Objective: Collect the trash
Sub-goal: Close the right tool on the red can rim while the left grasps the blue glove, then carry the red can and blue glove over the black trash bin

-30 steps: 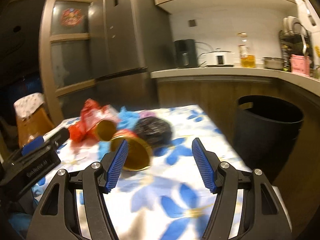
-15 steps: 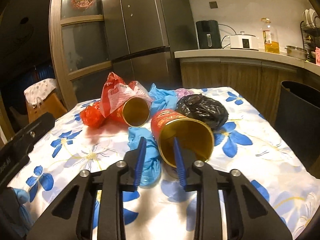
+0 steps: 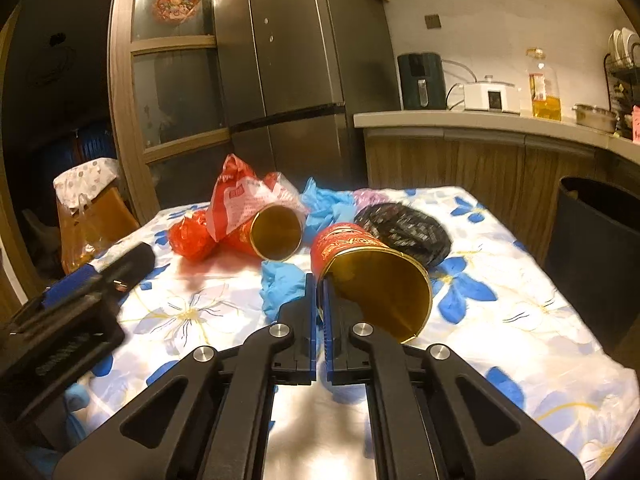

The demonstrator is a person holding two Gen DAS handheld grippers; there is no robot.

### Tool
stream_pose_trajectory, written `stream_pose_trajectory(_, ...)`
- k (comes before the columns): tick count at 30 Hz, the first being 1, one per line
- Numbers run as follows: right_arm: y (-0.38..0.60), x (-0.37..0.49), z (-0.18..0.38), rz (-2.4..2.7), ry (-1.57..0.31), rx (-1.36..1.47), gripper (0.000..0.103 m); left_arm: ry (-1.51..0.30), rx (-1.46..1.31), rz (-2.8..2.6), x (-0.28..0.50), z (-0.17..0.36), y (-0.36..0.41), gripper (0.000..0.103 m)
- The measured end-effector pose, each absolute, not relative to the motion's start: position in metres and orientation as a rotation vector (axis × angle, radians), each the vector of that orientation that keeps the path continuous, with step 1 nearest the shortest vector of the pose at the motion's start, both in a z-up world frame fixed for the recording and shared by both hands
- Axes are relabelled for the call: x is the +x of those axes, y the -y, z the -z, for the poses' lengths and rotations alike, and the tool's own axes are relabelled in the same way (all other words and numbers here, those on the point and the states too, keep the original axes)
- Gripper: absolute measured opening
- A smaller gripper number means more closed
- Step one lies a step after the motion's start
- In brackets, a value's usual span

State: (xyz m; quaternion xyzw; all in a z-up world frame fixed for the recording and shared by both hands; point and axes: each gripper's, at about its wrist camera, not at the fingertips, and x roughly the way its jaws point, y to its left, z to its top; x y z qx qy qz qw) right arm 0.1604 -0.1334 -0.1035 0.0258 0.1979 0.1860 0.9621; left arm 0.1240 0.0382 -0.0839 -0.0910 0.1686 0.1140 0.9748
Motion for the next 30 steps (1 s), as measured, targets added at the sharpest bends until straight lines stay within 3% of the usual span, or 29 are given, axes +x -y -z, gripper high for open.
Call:
stream_pose_trajectory(10, 0.167, 0.141, 0.087, -0.309, -0.327, 0.088, 0.004, -0.4, -0.177, -0.175, 0.164, 0.091, 0.0, 0.084)
stream_pose_trajectory(13, 0.176, 0.138, 0.083, -0.294, -0.309, 0.095, 0.003, -0.451, -0.169, -0.174, 0.183, 0.099, 0.009, 0.076)
stream_pose_trajectory(19, 0.19, 0.136, 0.076, -0.269, -0.288, 0.113, 0.003, -0.565, -0.135, -0.166, 0.211, 0.119, 0.02, 0.052)
stream_pose_trajectory(21, 0.194, 0.136, 0.076, -0.262, -0.287, 0.117, 0.004, -0.591, -0.146, -0.151, 0.215, 0.124, 0.018, 0.035)
stream_pose_trajectory(24, 0.197, 0.134, 0.074, -0.254, -0.281, 0.12, 0.004, -0.61, -0.167, -0.13, 0.217, 0.127, 0.015, 0.018)
stream_pose_trajectory(30, 0.204, 0.131, 0.071, -0.244, -0.279, 0.128, 0.004, -0.621, -0.194, -0.085, 0.216, 0.129, 0.014, 0.004)
